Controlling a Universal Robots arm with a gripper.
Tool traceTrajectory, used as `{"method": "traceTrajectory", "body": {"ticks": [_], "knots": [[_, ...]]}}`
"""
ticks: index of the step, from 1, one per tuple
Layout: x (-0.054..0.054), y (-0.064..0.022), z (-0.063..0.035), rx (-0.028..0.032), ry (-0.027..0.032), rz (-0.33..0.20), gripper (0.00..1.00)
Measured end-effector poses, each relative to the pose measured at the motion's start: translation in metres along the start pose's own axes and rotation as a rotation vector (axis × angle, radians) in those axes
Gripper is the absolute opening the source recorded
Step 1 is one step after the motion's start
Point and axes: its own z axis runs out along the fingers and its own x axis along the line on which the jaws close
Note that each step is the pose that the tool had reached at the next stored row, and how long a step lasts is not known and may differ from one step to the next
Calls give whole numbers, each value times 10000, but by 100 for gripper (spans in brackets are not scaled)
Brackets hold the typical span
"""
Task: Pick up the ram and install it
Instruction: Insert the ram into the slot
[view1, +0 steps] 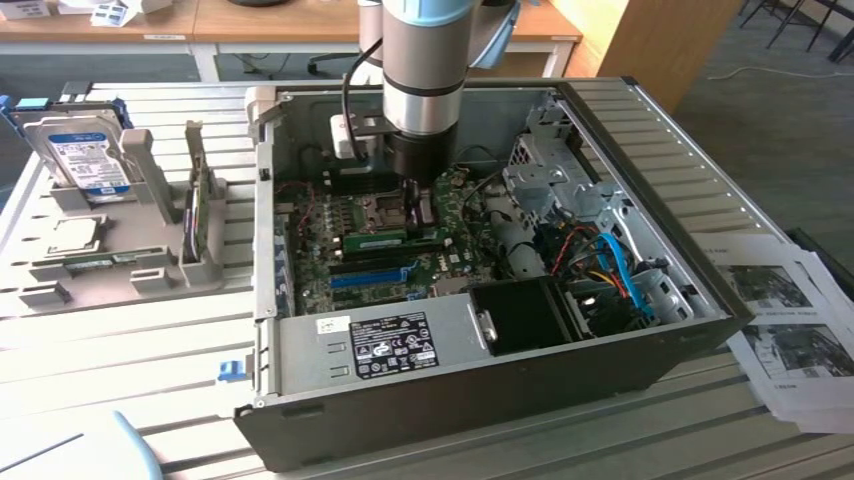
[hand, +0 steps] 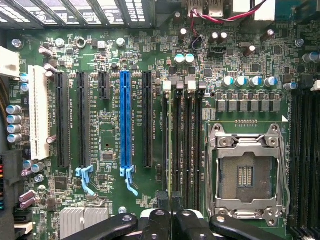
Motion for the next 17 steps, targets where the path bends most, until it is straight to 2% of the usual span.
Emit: {"method": "traceTrajectory", "body": {"ticks": [14, 17], "knots": [[1, 0, 0, -1, 3, -1, 11], [1, -2, -34, -12, 5, -1, 11]]}}
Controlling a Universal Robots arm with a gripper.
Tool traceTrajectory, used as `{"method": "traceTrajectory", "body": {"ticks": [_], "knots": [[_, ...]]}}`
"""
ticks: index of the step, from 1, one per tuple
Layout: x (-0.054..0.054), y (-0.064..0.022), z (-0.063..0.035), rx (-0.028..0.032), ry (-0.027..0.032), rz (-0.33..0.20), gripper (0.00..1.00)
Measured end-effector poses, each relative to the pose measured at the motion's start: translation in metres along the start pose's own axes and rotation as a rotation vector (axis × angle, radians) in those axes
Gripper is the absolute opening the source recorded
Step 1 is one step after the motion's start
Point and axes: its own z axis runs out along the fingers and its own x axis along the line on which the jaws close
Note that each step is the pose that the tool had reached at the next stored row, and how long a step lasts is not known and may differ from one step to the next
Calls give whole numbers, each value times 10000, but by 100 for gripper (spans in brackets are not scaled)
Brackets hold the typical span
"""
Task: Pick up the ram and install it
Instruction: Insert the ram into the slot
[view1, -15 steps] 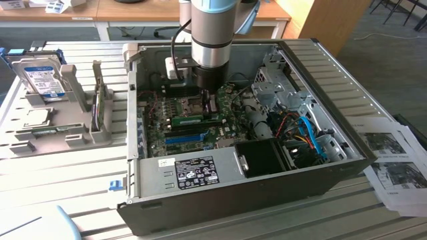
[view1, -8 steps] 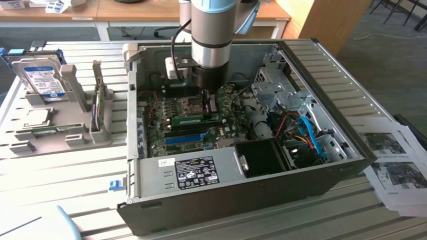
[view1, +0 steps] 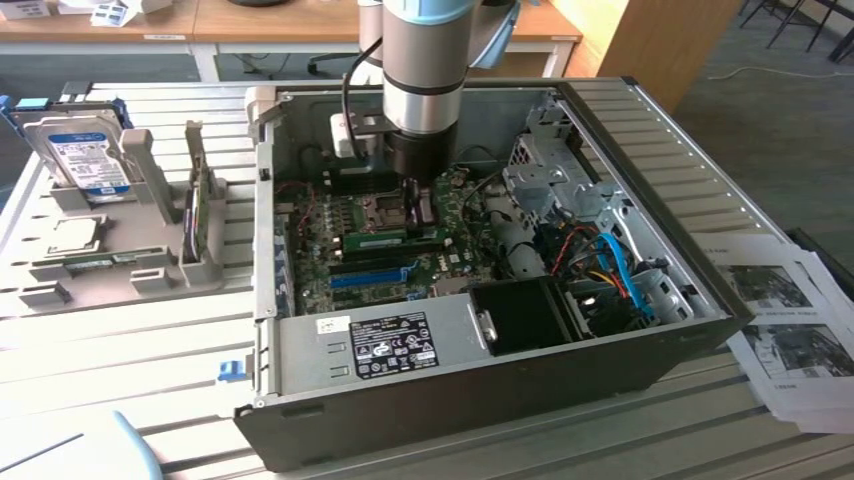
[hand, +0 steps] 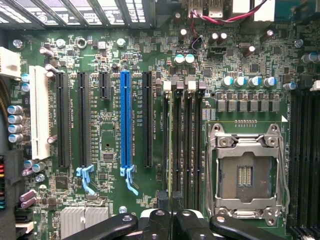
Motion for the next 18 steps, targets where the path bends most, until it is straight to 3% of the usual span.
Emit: {"method": "traceTrajectory", "body": {"ticks": [18], "knots": [[9, -2, -18, -4, -2, -47, 11]]}}
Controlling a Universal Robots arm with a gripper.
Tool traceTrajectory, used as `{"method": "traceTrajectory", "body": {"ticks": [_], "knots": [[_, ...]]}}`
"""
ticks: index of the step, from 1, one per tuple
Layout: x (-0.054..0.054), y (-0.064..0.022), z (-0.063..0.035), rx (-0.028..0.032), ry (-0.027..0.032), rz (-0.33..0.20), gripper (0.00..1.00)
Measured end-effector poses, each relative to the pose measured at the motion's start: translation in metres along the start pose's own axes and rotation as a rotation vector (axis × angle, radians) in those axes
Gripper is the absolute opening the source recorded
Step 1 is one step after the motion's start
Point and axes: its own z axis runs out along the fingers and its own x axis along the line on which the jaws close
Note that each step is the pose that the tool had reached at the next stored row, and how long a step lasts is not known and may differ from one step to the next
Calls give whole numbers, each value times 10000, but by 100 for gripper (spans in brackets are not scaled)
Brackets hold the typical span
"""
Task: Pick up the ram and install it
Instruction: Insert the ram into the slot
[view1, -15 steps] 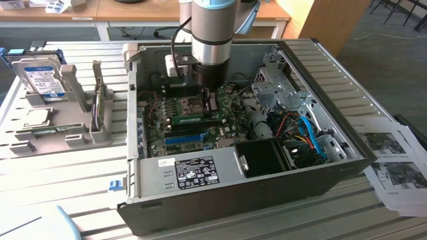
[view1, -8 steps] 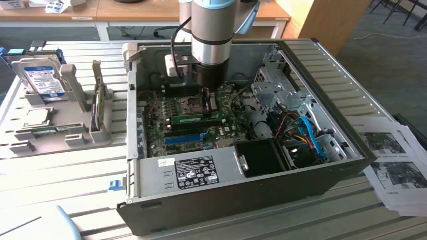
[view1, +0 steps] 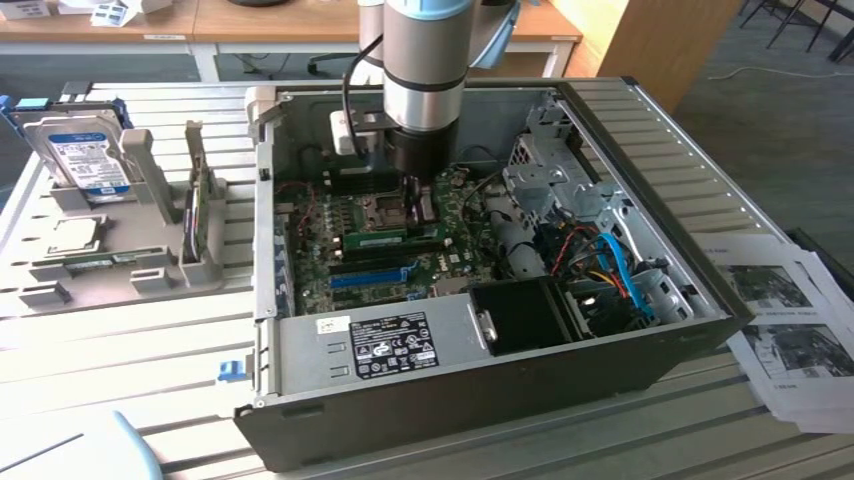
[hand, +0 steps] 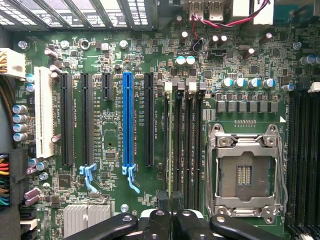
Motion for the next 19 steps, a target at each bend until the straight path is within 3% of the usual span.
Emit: {"method": "traceTrajectory", "body": {"ticks": [19], "knots": [[-1, 2, 42, 2, -3, 0, 11]]}}
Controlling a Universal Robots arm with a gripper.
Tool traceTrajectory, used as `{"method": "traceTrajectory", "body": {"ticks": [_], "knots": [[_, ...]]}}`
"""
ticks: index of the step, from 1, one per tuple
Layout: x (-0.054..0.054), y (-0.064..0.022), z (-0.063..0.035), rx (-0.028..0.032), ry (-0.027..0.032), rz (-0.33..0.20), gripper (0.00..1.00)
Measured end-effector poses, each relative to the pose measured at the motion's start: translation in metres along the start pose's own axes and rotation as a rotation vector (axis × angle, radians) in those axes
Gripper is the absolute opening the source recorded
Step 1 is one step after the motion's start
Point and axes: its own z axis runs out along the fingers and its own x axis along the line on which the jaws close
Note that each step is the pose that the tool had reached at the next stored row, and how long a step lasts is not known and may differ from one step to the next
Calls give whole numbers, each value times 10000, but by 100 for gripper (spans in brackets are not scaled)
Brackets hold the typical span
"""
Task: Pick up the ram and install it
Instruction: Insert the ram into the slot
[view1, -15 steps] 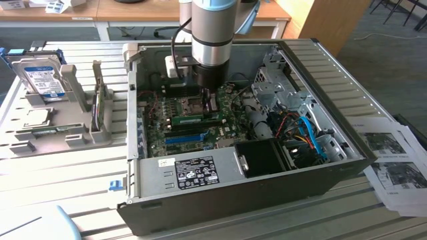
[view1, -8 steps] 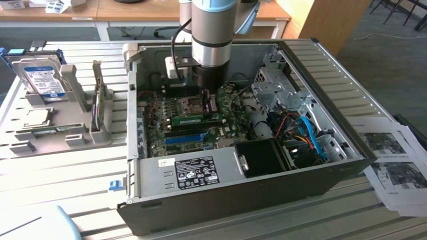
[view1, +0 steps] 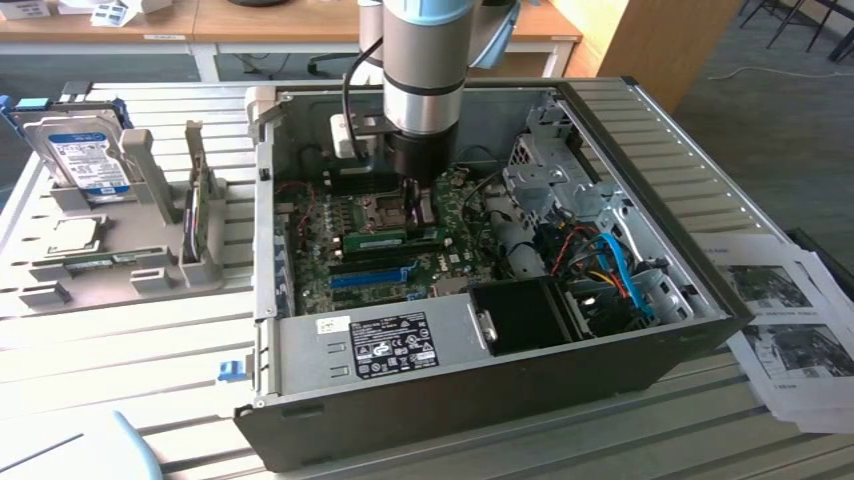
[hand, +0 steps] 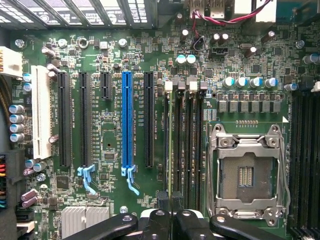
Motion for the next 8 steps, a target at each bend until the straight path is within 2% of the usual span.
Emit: {"method": "traceTrajectory", "body": {"ticks": [8], "knots": [[0, 1, 13, -1, 3, 0, 11]]}}
